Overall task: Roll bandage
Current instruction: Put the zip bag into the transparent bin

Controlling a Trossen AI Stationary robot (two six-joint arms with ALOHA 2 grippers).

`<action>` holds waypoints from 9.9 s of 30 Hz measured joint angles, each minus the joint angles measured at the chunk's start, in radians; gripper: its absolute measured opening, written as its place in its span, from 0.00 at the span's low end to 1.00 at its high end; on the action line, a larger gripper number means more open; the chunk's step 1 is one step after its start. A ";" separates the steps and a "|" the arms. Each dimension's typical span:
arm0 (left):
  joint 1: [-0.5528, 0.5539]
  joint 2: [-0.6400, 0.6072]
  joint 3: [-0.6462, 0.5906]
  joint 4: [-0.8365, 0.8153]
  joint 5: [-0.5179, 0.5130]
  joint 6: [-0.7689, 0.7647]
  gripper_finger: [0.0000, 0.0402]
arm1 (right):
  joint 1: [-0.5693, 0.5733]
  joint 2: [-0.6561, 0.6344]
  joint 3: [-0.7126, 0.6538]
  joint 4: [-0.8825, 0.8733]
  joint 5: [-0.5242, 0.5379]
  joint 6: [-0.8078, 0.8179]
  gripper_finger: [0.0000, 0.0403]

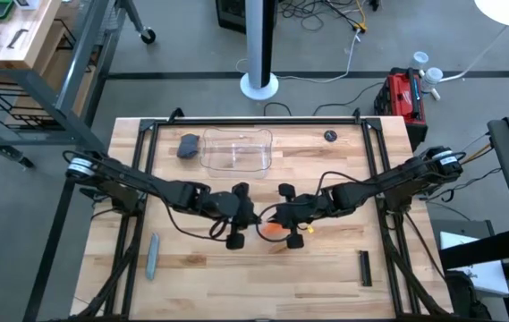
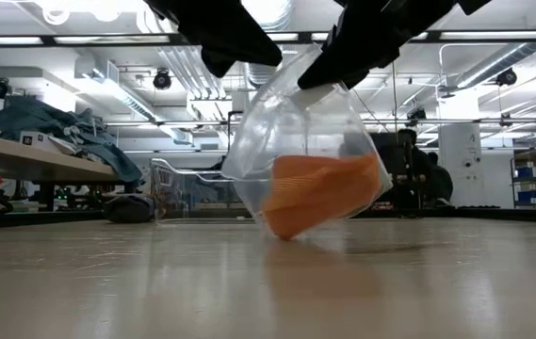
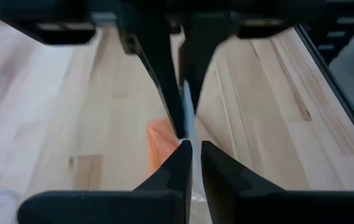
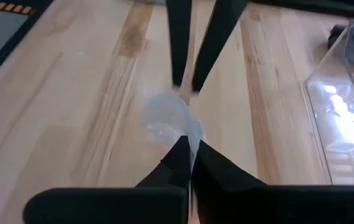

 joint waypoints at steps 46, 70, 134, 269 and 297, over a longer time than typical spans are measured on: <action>-0.022 0.010 -0.067 0.098 -0.031 -0.110 0.00 | 0.000 -0.001 -0.012 0.022 -0.021 0.053 0.18; -0.024 -0.061 -0.065 -0.050 -0.086 0.131 0.00 | -0.004 -0.049 0.023 -0.056 0.010 0.041 0.31; -0.041 -0.037 -0.121 -0.075 -0.038 -0.184 0.23 | -0.004 0.039 0.026 -0.025 0.095 0.054 0.00; -0.071 -0.093 -0.405 1.113 -0.205 0.236 0.43 | 0.176 -0.276 -0.295 0.643 0.283 -0.219 0.00; -0.059 -0.062 -0.279 0.874 -0.190 0.199 0.35 | 0.177 -0.268 -0.278 0.647 0.352 -0.230 0.00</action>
